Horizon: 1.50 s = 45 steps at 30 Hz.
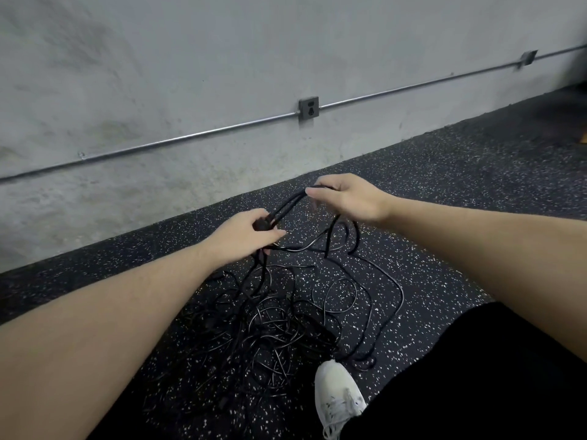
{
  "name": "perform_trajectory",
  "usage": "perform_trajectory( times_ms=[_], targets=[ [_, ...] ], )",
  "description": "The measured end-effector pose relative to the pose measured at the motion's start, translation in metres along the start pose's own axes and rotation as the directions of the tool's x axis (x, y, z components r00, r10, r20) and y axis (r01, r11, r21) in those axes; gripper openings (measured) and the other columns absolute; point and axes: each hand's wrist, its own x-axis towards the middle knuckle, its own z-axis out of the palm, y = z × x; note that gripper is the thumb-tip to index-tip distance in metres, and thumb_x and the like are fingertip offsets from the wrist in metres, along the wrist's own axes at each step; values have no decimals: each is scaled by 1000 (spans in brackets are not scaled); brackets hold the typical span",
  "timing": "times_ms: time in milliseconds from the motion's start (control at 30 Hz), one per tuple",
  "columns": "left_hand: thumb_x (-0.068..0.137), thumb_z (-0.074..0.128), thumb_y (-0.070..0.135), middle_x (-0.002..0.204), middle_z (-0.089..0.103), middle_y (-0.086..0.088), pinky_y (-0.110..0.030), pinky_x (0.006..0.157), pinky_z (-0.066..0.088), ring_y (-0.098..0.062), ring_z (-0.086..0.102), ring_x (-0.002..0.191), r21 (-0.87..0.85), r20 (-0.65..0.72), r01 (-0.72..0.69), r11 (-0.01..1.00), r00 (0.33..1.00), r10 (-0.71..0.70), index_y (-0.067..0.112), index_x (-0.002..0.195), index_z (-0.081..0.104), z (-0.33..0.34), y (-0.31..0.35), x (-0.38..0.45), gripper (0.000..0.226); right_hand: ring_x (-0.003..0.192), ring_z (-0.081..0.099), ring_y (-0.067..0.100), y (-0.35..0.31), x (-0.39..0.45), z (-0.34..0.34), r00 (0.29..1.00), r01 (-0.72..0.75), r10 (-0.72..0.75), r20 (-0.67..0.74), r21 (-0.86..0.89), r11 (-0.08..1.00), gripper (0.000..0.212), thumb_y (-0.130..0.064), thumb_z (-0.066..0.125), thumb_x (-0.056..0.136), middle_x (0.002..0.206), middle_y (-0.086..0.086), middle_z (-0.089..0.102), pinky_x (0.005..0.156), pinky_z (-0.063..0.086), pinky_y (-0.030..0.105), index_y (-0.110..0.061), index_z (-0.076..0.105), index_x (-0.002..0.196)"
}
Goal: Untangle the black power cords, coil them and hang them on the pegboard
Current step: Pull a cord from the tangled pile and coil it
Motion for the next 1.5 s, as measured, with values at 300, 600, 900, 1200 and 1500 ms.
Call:
perform_trajectory(
  times_ms=[300, 600, 900, 1200, 1500],
  targets=[
    [104, 53, 43, 91, 64, 14, -24, 62, 42, -2, 54, 67, 409, 178, 60, 910, 973, -144, 28, 102, 62, 0, -36, -7, 17, 50, 30, 10, 20, -5, -28, 990, -37, 87, -107, 401, 915, 29, -23, 45, 107, 61, -5, 38, 51, 25, 22, -13, 50, 80],
    [92, 40, 71, 119, 75, -5, -41, 105, 48, -22, 70, 113, -517, 250, 209, 830, 964, -87, 25, 134, 52, 27, 35, 6, 64, 54, 29, 12, 15, -8, -19, 996, -86, 84, 23, 391, 916, 29, -25, 47, 106, 61, -2, 34, 53, 23, 27, -12, 56, 82],
    [110, 45, 29, 58, 42, 9, -40, 80, 62, -10, 46, 56, -526, 190, 262, 809, 964, -188, 10, 129, 58, 54, 40, 21, 30, 69, 61, 22, 37, -32, -44, 939, -239, 312, -146, 373, 896, 40, -39, 27, 110, 81, 6, 72, 65, 48, 36, -10, 55, 105],
    [111, 32, 40, 56, 39, 10, -34, 74, 58, -10, 41, 53, -234, 66, 104, 967, 994, -91, 19, 108, 59, 55, 53, 26, 34, 112, 60, 31, 83, -48, -64, 677, -733, 666, -314, -207, 648, 47, -26, 49, 104, 136, 20, 55, 93, 54, 44, -4, 44, 146],
    [100, 65, 24, 73, 48, 5, -20, 47, 32, -10, 40, 56, -33, 80, -24, 999, 996, 26, 25, 104, 47, 62, 72, 33, 18, 85, 65, 17, 28, -34, -23, 967, -237, 241, 80, -54, 970, 30, -37, 54, 103, 101, -1, 68, 79, 53, 32, -16, 61, 124]
  ],
)
